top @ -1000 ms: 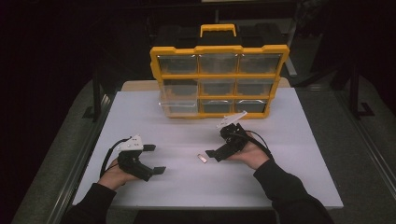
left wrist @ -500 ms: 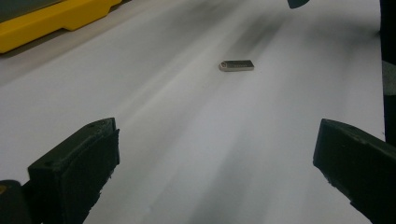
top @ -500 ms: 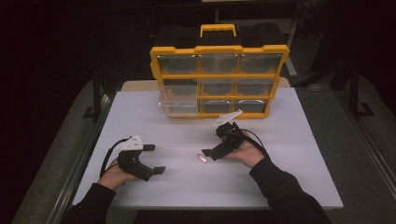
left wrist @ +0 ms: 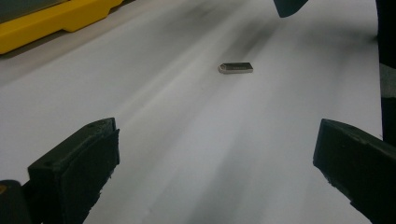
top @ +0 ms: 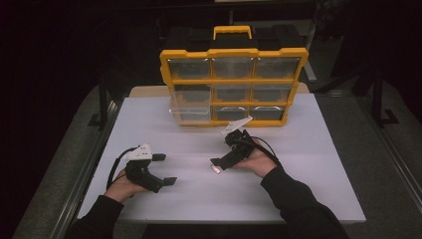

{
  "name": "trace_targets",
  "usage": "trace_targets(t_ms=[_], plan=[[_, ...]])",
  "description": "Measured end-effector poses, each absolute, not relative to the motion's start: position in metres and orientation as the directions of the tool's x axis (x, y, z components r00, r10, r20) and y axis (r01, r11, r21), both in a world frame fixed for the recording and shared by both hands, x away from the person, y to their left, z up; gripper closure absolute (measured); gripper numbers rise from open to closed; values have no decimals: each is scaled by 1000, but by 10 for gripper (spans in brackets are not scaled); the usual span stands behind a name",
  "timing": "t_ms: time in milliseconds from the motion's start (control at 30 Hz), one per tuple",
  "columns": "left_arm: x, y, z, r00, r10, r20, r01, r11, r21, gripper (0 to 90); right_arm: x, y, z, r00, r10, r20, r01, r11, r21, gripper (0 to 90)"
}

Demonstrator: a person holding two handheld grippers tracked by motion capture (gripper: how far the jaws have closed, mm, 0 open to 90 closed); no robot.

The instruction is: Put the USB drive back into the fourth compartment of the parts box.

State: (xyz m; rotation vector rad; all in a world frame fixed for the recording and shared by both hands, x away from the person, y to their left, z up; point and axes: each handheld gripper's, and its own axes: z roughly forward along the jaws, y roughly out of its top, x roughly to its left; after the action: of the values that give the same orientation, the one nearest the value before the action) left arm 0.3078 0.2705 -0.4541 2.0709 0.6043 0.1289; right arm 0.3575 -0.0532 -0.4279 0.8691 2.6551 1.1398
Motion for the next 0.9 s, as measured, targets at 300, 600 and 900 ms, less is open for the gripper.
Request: trace_targets(t_ms=[300, 600, 900], plan=[[308, 271, -454, 873, 465, -146, 369, -434, 822, 0, 362, -41, -430, -835, 540, 105, 448, 557, 699, 0], [309, 270, -455, 875, 462, -148, 368, -433, 823, 0, 363, -36, -433, -837, 538, 103, 449, 566, 692, 0], [308, 270, -454, 873, 464, -147, 367, -429, 825, 0, 361, -34, -436, -847, 523, 100, 444, 591, 673, 85]])
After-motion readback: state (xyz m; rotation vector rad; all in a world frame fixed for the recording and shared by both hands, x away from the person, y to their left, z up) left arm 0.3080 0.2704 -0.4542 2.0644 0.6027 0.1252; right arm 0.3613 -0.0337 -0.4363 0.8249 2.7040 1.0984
